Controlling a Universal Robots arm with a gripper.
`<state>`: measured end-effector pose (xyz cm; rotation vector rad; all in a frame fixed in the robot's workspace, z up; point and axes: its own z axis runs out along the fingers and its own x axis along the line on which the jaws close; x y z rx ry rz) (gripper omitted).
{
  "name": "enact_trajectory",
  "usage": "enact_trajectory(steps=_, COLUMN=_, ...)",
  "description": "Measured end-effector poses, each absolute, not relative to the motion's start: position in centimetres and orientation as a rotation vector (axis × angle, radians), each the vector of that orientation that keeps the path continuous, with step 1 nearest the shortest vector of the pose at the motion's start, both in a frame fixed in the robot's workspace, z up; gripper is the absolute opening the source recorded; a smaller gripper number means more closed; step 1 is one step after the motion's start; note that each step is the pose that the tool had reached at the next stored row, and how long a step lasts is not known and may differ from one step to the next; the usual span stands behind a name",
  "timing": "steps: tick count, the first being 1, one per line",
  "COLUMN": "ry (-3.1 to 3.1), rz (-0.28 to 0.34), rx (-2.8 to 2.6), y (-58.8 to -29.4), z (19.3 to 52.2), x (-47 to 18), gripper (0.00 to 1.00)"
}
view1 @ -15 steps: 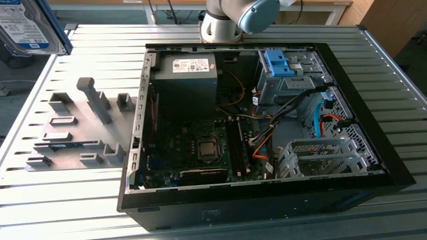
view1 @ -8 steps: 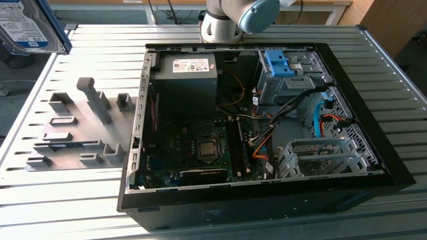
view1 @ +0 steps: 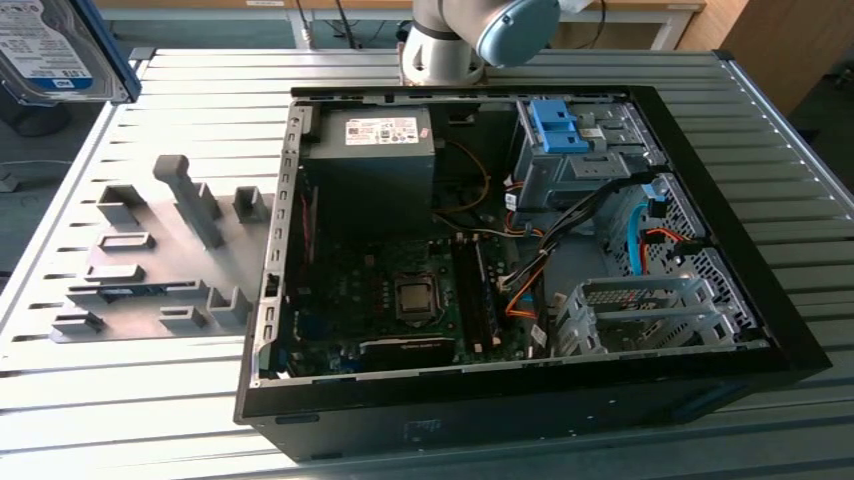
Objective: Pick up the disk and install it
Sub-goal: 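Pick up the disk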
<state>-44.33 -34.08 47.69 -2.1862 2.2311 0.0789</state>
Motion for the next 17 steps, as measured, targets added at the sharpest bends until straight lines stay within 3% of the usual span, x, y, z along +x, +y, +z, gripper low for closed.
enact_trajectory(steps=17, ry=2.231, rz=0.079, rx=-2.186, y=-34.1, z=48.9, x=-44.3, gripper=0.36)
